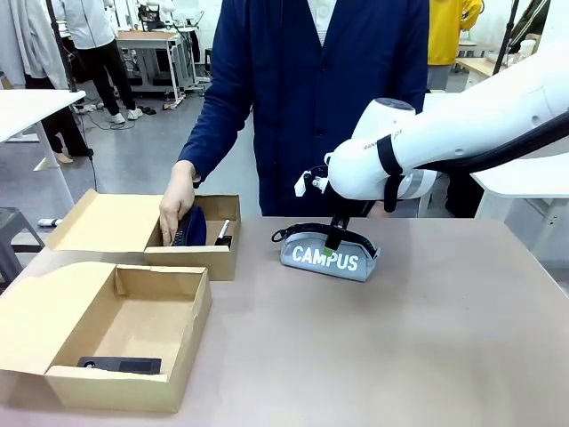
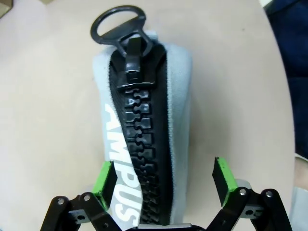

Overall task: Place items inside the box.
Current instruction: Pick up a Pencil pouch or Stapler and place it inside the Mailer Box closest to the robot.

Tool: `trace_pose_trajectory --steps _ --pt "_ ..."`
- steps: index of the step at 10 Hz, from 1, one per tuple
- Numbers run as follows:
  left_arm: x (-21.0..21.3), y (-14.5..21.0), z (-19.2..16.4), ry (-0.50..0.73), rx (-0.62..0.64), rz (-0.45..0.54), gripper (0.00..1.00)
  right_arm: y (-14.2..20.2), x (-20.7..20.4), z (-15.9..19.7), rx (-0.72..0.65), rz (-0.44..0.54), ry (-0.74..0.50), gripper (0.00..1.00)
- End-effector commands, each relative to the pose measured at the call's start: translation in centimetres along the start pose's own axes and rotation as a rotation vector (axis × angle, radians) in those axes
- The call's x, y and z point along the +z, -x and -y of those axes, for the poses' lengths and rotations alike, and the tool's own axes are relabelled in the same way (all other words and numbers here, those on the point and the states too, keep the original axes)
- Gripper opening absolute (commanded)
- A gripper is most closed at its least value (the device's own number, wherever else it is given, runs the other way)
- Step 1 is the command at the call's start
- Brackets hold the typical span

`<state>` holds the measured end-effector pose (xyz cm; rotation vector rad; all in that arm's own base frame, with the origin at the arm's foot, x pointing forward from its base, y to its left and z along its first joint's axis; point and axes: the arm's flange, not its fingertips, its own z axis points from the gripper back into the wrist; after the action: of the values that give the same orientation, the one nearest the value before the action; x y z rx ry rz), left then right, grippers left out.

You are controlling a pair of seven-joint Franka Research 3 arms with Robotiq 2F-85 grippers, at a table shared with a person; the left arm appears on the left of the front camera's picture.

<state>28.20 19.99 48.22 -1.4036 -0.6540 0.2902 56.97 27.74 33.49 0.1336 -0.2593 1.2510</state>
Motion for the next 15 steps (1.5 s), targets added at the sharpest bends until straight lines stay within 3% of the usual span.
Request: trace_pose_trajectory --steps 1,2,3,4,6,7,8,11,12,13,15 --pt "0.0 0.2 0.2 0.012 -0.013 0.000 1.00 -0.3 0.9 -0.1 0.013 -0.013 -0.005 0.66" --pt "0.0 0.2 0.2 0.012 -0.013 0.000 1.00 -0.2 1.1 -0.2 0.009 -0.011 -0.016 0.41" --pt "0.0 0.2 0.2 0.012 -0.013 0.000 1.00 -0.3 1.2 -0.4 0.015 -0.001 -0.027 0.06" --pt "0.0 0.2 0.2 0.012 -0.013 0.000 1.00 -0.3 1.0 -0.5 0.016 -0.009 -0.031 0.00" --pt "0.0 0.2 0.2 0.012 -0.013 0.000 1.00 -0.3 1.5 -0.7 0.022 -0.008 -0.028 0.00" --pt "0.0 0.2 0.2 0.012 -0.013 0.000 1.00 -0.4 1.8 -0.8 0.024 -0.002 -0.034 0.05" --pt "0.0 0.2 0.2 0.012 -0.013 0.000 1.00 -0.4 2.0 -0.8 0.024 -0.001 -0.040 0.00" --pt "0.0 0.2 0.2 0.012 -0.013 0.000 1.00 -0.1 2.2 -1.2 0.021 -0.007 -0.074 0.00" --pt "0.0 0.2 0.2 0.012 -0.013 0.000 1.00 0.3 4.0 -1.9 0.002 0.004 -0.083 0.00" --pt "0.0 0.2 0.2 0.012 -0.013 0.000 1.00 1.9 8.2 -2.9 -0.141 -0.006 -0.140 0.00" --pt "0.0 0.2 0.2 0.012 -0.013 0.000 1.00 8.1 17.3 -6.8 -0.501 -0.070 -0.180 0.00"
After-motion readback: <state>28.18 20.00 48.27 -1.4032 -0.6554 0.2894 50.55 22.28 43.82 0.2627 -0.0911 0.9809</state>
